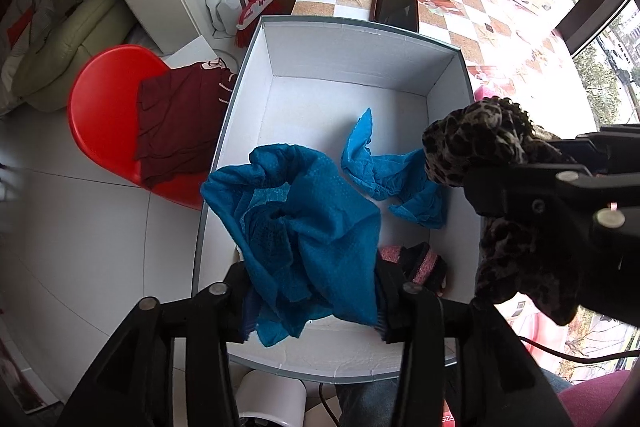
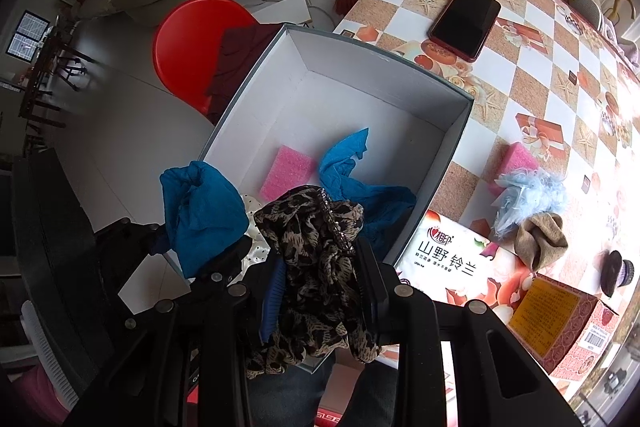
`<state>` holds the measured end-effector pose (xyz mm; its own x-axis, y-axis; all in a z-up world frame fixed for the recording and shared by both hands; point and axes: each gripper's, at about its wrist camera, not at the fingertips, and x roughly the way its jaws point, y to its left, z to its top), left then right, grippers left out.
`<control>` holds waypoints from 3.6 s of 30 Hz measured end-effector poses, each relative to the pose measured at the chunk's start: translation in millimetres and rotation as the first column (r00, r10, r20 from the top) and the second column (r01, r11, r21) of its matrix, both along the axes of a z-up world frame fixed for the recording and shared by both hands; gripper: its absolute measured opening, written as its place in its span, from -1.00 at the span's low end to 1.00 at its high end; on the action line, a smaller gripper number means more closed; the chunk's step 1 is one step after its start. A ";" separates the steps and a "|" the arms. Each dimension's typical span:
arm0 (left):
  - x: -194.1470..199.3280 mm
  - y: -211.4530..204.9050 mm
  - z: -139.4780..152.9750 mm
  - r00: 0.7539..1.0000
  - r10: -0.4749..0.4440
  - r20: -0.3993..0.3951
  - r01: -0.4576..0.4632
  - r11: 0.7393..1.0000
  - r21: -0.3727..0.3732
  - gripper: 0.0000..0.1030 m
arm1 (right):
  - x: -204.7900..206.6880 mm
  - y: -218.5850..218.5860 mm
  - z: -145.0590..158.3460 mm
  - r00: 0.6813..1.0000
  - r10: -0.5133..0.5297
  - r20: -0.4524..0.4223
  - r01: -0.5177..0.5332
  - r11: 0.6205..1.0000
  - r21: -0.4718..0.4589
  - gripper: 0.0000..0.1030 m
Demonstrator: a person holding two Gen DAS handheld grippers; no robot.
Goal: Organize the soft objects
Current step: 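Open the left tool on the blue cloth while the right lowers and releases the scrunchie, then withdraw both tools from the box toward the feather boa and knit hat, then grasp the light-blue feather boa with the left tool while the right grasps the purple knit hat, then lift the feather boa and knit hat off the table with both tools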
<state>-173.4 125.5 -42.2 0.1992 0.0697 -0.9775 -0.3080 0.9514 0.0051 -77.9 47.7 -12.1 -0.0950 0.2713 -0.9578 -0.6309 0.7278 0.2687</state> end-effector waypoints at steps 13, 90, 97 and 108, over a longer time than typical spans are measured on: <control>-4.0 5.6 6.2 0.998 0.039 0.040 -0.037 0.998 -0.053 0.73 | 13.9 -12.9 7.7 0.997 -0.080 0.001 0.080 0.997 0.020 0.66; 271.2 -195.4 -133.9 0.810 -0.430 -0.399 0.338 0.898 -0.281 0.17 | 212.3 -432.6 -183.4 0.493 -0.838 -0.234 0.810 0.540 -0.229 -0.02; 260.2 -180.5 -97.4 0.882 -0.385 -0.273 0.331 0.917 -0.225 -0.40 | 196.9 -439.1 -167.0 0.503 -0.832 -0.234 0.820 0.545 -0.174 -0.26; 248.5 -171.8 -23.8 0.927 -0.375 -0.027 0.372 0.925 -0.071 -0.52 | 180.7 -429.7 -132.0 0.525 -0.823 -0.217 0.825 0.555 -0.107 -0.26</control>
<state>75.0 -46.3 -66.0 0.1599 -0.0644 -0.9850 0.0692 0.9961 -0.0539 102.9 -382.1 -144.1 -0.0257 0.3463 -0.9378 0.3251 0.8900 0.3197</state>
